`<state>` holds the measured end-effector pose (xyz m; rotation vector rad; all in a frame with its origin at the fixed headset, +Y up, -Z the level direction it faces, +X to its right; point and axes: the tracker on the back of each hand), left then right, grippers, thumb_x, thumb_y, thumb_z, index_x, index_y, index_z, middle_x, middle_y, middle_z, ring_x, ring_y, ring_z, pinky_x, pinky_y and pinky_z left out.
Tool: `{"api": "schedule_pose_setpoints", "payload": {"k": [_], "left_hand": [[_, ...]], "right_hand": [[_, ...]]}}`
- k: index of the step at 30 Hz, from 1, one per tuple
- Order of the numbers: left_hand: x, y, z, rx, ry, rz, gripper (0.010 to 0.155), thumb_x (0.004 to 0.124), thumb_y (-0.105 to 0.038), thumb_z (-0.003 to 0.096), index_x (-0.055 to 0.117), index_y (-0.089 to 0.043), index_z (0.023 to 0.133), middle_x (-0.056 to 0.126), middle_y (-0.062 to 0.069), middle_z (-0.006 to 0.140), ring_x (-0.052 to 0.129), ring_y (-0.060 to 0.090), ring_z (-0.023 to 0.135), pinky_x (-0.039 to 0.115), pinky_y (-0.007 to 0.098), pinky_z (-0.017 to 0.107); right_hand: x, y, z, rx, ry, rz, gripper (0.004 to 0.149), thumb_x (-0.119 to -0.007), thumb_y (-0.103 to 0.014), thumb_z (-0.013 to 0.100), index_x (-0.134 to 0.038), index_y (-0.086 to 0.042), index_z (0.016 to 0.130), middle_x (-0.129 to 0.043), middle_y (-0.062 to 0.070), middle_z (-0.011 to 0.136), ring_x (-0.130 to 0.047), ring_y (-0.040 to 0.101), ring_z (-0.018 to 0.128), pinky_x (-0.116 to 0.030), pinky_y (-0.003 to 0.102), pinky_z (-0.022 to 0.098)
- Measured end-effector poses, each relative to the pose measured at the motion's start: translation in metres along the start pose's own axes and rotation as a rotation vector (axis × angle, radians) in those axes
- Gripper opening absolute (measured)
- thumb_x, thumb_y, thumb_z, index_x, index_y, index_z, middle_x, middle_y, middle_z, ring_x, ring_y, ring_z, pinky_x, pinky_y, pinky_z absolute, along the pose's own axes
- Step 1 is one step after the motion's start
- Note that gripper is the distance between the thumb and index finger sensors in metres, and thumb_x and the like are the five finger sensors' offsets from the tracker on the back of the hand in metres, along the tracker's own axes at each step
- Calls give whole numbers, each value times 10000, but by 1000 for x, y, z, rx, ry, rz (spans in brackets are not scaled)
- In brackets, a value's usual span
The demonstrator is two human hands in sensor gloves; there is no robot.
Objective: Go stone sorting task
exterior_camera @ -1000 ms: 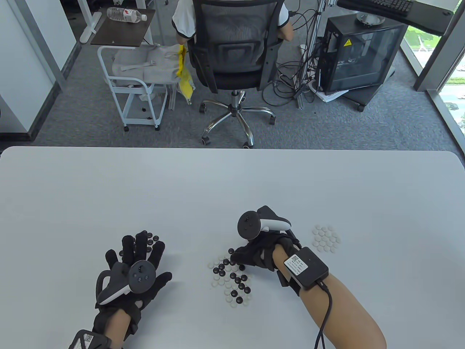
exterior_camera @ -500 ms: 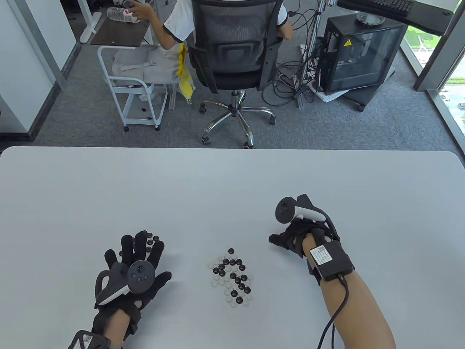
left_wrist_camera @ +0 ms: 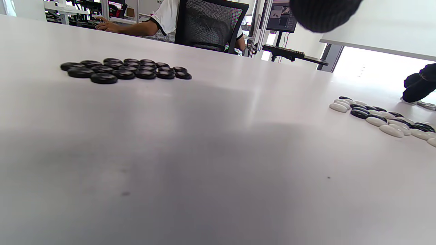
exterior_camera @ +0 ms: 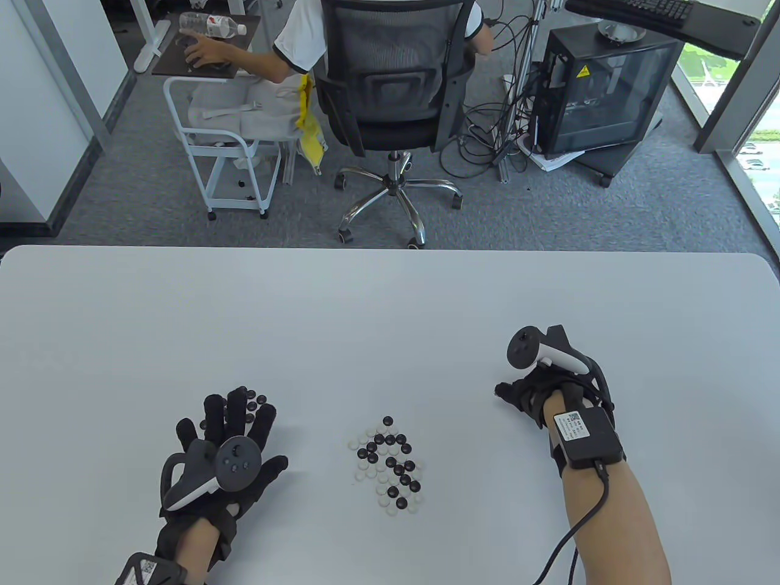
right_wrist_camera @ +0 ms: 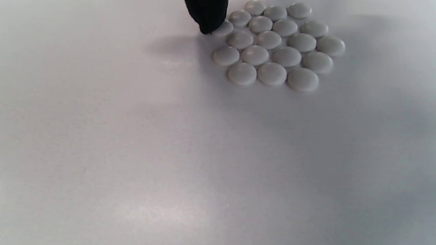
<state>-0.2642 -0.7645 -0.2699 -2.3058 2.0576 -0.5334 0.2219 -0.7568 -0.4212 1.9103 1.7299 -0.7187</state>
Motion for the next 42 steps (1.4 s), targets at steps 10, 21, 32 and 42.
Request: {"api": "schedule_pose_setpoints", "payload": {"k": [10, 21, 32, 42], "left_hand": [[0, 0, 0, 1, 0, -2, 812, 549, -594, 599, 146, -224, 1200, -140, 255, 1152, -172, 549, 969, -6, 834, 514], [-1, 0, 0, 0, -2, 1, 815, 550, -593, 599, 145, -221, 1201, -139, 262, 1151, -171, 553, 968, -6, 835, 512], [-1, 1, -1, 3, -11, -5, 813, 550, -592, 600, 147, -221, 1201, -138, 260, 1151, -169, 552, 969, -6, 834, 513], [-1, 1, -1, 1, -8, -5, 813, 550, -592, 601, 146, -221, 1201, -140, 260, 1150, -171, 552, 969, -7, 835, 512]], "right_hand": [[8, -32, -12, 127, 10, -23, 699, -521, -485, 614, -666, -35, 1128, -142, 450, 1137, -6, 705, 930, -143, 916, 559], [-20, -128, -43, 505, -115, -164, 689, -526, -490, 614, -743, -36, 1084, -193, 440, 1147, -40, 708, 935, -183, 916, 564], [-61, -152, -41, 587, -225, -221, 684, -515, -488, 615, -681, -50, 1113, -172, 441, 1141, -38, 708, 932, -189, 916, 564], [-30, -90, -24, 326, -128, -168, 677, -521, -485, 612, -689, -60, 1111, -169, 438, 1142, -23, 706, 931, -166, 917, 563]]}}
Point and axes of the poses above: the tracker on the back of each hand, its own y axis roughly to the little-finger side, its own z axis roughly from the wrist to the fingertips, x = y × z
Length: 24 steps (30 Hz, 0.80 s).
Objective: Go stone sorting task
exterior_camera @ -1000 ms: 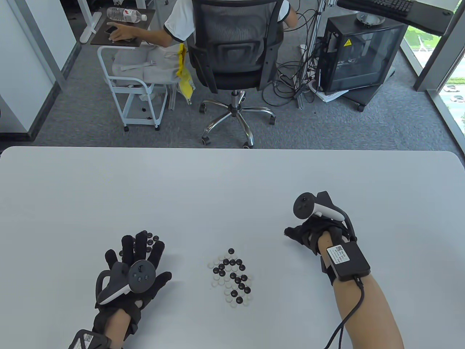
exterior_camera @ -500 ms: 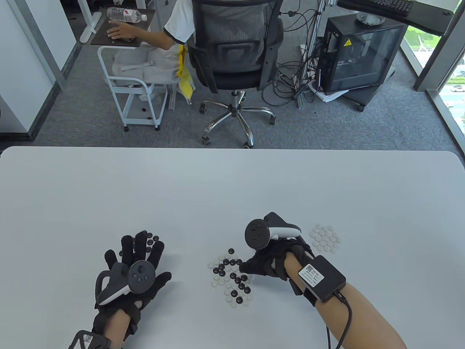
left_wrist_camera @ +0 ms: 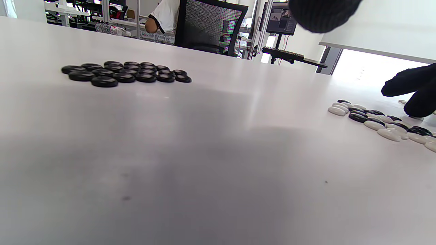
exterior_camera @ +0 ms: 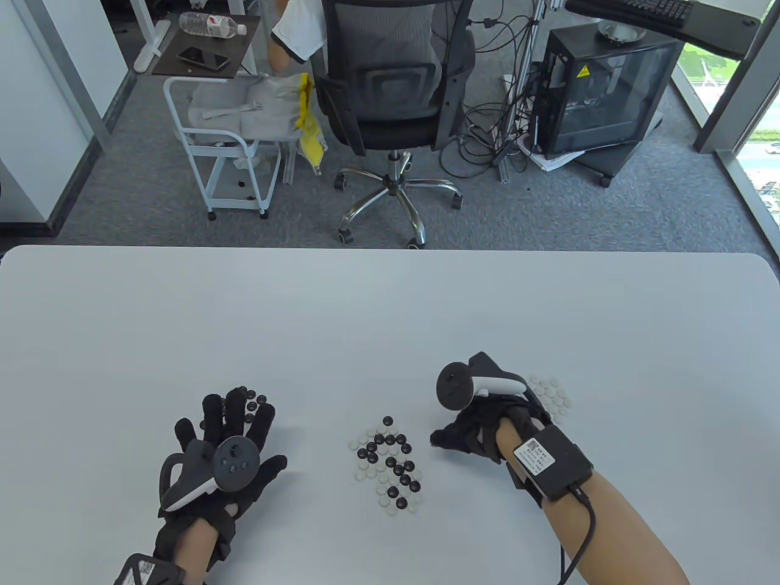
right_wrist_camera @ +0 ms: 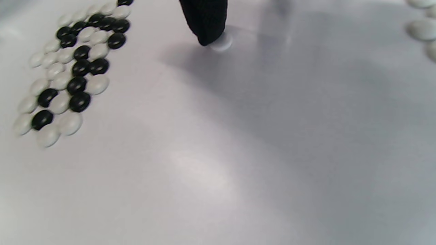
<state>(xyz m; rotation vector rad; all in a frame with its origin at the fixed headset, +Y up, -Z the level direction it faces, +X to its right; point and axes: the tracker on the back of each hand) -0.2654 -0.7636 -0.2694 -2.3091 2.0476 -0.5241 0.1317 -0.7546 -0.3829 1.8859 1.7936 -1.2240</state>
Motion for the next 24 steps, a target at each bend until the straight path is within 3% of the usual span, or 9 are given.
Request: {"api": "schedule_pose_setpoints", "payload": {"k": [8, 17, 24], "left_hand": [[0, 0, 0, -2, 5, -3, 813, 551, -591, 600, 147, -223, 1201, -140, 259, 1150, -171, 551, 969, -7, 834, 512], [0, 1, 0, -6, 6, -4, 811, 553, -589, 600, 148, -223, 1201, -140, 257, 1150, -171, 550, 970, -9, 834, 512], [0, 1, 1, -6, 6, -2, 810, 552, -588, 602, 146, -221, 1201, -139, 258, 1150, -170, 550, 969, -8, 833, 513]], "right_hand": [[8, 58, -8, -190, 70, 83, 681, -517, -486, 613, -670, -63, 1125, -150, 440, 1138, -9, 702, 931, -149, 918, 562], [9, 87, -14, -275, 98, 130, 696, -517, -489, 609, -644, -53, 1137, -139, 442, 1136, -2, 702, 930, -143, 917, 563], [12, 89, -18, -248, 123, 168, 696, -514, -487, 612, -627, -53, 1145, -128, 447, 1133, 2, 702, 927, -141, 917, 560]]}}
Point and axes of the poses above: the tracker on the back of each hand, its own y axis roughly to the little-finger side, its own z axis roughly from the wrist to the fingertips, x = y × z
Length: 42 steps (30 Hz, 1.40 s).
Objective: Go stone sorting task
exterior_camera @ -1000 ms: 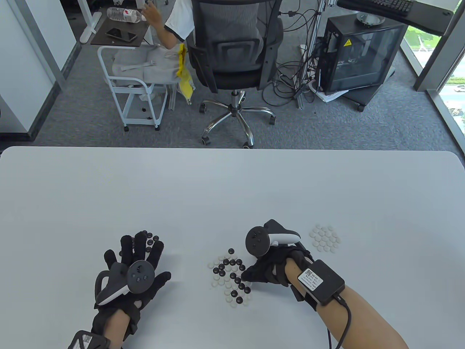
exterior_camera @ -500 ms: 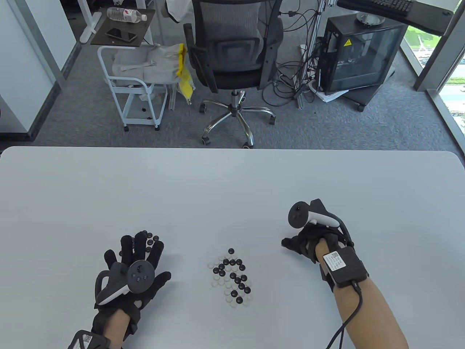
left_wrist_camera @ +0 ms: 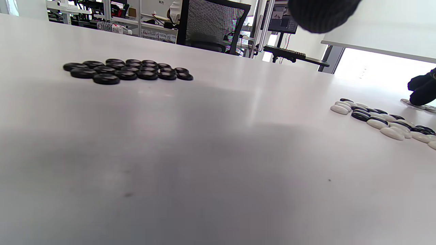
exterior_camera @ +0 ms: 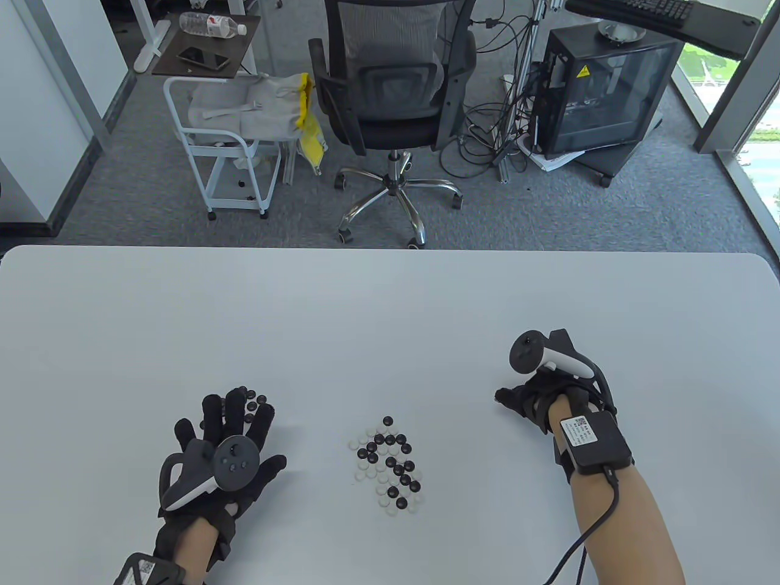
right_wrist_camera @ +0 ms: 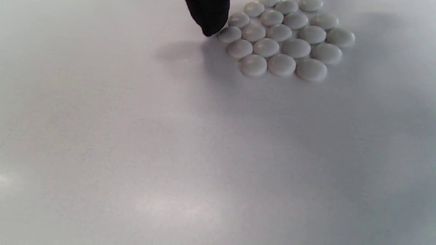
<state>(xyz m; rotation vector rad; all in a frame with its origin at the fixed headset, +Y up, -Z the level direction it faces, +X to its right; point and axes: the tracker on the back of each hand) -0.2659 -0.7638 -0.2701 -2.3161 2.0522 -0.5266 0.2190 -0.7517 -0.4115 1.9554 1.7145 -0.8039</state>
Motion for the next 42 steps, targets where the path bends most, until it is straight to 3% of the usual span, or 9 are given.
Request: {"api": "schedule_pose_setpoints", "payload": {"k": [4, 9, 15, 23, 29, 38, 42], "left_hand": [[0, 0, 0, -1, 2, -1, 810, 552, -588, 602, 147, -222, 1201, -142, 258, 1150, -171, 550, 970, -10, 833, 512], [0, 0, 0, -1, 4, 0, 810, 553, -588, 601, 148, -222, 1200, -139, 258, 1150, -171, 550, 970, -8, 833, 512], [0, -1, 0, -3, 2, 6, 811, 553, -587, 601, 147, -222, 1200, -138, 261, 1150, -169, 553, 969, -6, 834, 511], [0, 0, 0, -1, -4, 4, 810, 552, -588, 601, 149, -222, 1200, -139, 259, 1150, -168, 552, 970, -6, 834, 512], [0, 0, -1, -1, -7, 2, 809, 552, -588, 602, 149, -222, 1200, -140, 260, 1149, -170, 552, 969, -6, 834, 511], [-1, 0, -2, 4, -17, -3, 809, 552, -588, 602, 149, -222, 1200, -139, 258, 1150, -169, 552, 970, -7, 834, 512], [-1, 1, -2, 3, -19, -9, 810, 553, -587, 602, 147, -223, 1201, -140, 258, 1150, -170, 551, 970, -8, 834, 512]], "right_hand": [[1, -20, -10, 96, 4, -25, 699, -513, -485, 614, -669, -36, 1126, -131, 451, 1133, 0, 706, 925, -146, 917, 558], [-11, -68, -29, 290, -92, -96, 692, -525, -487, 616, -729, -29, 1093, -165, 450, 1137, -19, 707, 925, -173, 916, 559], [-45, -127, -50, 488, -185, -226, 679, -522, -490, 615, -717, -54, 1096, -171, 442, 1138, -30, 716, 921, -188, 915, 561], [-87, -153, -55, 597, -268, -273, 684, -515, -494, 612, -653, -65, 1127, -80, 443, 1115, 5, 707, 909, -172, 915, 558], [-90, -137, -52, 563, -275, -248, 671, -516, -491, 610, -639, -83, 1129, -73, 441, 1115, 16, 706, 906, -163, 915, 558], [-35, -64, -18, 252, -119, -114, 673, -518, -489, 608, -729, -67, 1089, -125, 430, 1135, 12, 702, 914, -151, 918, 558], [-21, -40, -10, 156, -75, -71, 669, -517, -490, 609, -749, -74, 1079, -133, 426, 1138, 12, 699, 919, -147, 918, 557]]}}
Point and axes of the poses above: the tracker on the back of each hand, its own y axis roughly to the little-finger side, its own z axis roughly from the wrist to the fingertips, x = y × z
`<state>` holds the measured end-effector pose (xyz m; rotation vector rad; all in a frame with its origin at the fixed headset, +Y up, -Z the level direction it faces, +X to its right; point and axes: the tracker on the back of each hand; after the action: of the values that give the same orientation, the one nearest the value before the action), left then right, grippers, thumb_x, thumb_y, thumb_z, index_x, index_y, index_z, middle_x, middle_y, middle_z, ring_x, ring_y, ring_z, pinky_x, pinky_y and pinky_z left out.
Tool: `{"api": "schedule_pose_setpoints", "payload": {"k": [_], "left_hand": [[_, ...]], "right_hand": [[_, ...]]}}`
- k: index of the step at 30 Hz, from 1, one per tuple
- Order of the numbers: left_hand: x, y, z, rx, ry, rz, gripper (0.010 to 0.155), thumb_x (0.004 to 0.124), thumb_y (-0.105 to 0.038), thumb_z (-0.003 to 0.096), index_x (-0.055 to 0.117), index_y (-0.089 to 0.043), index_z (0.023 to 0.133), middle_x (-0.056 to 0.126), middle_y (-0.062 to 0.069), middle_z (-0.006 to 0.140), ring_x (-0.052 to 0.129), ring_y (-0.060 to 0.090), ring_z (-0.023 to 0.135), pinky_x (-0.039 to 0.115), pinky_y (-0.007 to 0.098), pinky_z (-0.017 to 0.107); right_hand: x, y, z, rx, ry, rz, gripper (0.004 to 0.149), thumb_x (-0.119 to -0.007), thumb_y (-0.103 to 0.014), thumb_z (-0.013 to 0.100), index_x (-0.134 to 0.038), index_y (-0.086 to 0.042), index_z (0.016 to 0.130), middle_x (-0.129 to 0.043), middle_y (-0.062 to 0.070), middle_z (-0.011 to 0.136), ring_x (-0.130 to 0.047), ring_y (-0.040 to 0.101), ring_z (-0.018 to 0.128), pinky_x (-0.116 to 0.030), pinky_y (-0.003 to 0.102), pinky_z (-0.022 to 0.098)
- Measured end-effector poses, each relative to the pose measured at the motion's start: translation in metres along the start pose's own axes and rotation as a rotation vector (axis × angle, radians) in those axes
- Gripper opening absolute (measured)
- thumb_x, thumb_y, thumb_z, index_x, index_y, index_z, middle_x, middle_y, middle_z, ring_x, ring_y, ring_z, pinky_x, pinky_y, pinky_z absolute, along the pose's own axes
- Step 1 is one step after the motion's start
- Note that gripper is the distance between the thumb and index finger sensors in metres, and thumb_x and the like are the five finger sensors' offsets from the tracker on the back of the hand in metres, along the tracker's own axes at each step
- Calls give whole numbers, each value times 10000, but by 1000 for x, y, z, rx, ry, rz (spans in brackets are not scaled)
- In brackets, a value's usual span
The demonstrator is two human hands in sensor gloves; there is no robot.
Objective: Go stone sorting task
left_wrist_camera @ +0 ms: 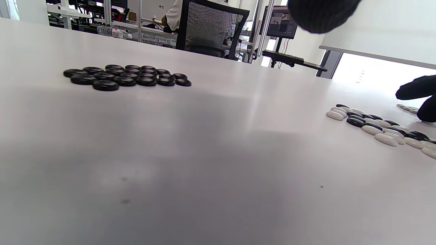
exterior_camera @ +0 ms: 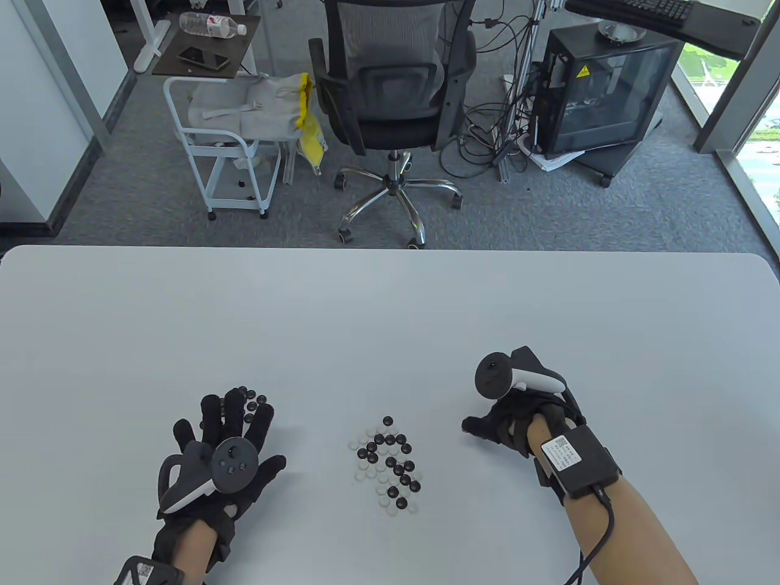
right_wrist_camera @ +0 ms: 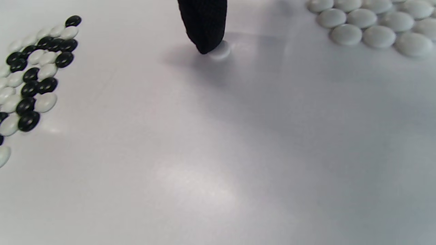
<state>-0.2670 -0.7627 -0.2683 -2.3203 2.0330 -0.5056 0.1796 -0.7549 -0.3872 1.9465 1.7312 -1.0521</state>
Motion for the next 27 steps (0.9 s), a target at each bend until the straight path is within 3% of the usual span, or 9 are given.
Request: {"api": "schedule_pose_setpoints", "payload": {"k": [10, 17, 21, 27], "left_hand": [[0, 0, 0, -2, 5, 1, 810, 553, -587, 602, 147, -223, 1201, -140, 258, 1150, -170, 550, 971, -9, 834, 511], [0, 0, 0, -2, 7, 2, 808, 553, -587, 602, 148, -224, 1200, -141, 256, 1150, -171, 550, 970, -9, 833, 512], [0, -1, 0, -3, 9, 4, 810, 554, -587, 601, 149, -222, 1201, -140, 257, 1150, -170, 551, 971, -9, 834, 511], [0, -1, 1, -5, 15, 3, 807, 554, -586, 602, 149, -225, 1200, -141, 256, 1150, -171, 550, 970, -11, 833, 512]], "right_hand": [[8, 36, -1, -125, 68, 40, 679, -518, -489, 607, -753, -61, 1080, -137, 425, 1138, 9, 696, 923, -143, 917, 558], [10, 43, -1, -141, 87, 41, 683, -516, -490, 605, -739, -61, 1088, -142, 427, 1138, 4, 699, 925, -144, 917, 558], [13, 30, -3, -64, 95, 78, 684, -516, -489, 606, -727, -59, 1094, -132, 432, 1135, 4, 700, 923, -145, 917, 556], [11, -18, -8, 107, 36, 17, 685, -517, -491, 609, -742, -52, 1084, -138, 433, 1139, -1, 702, 925, -152, 918, 555]]}}
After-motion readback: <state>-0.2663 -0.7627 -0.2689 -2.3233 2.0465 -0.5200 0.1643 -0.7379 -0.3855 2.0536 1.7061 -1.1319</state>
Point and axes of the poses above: the tracker on the back of each hand, its own y axis roughly to the little-finger side, its own z axis roughly from the wrist to the fingertips, x = y × z
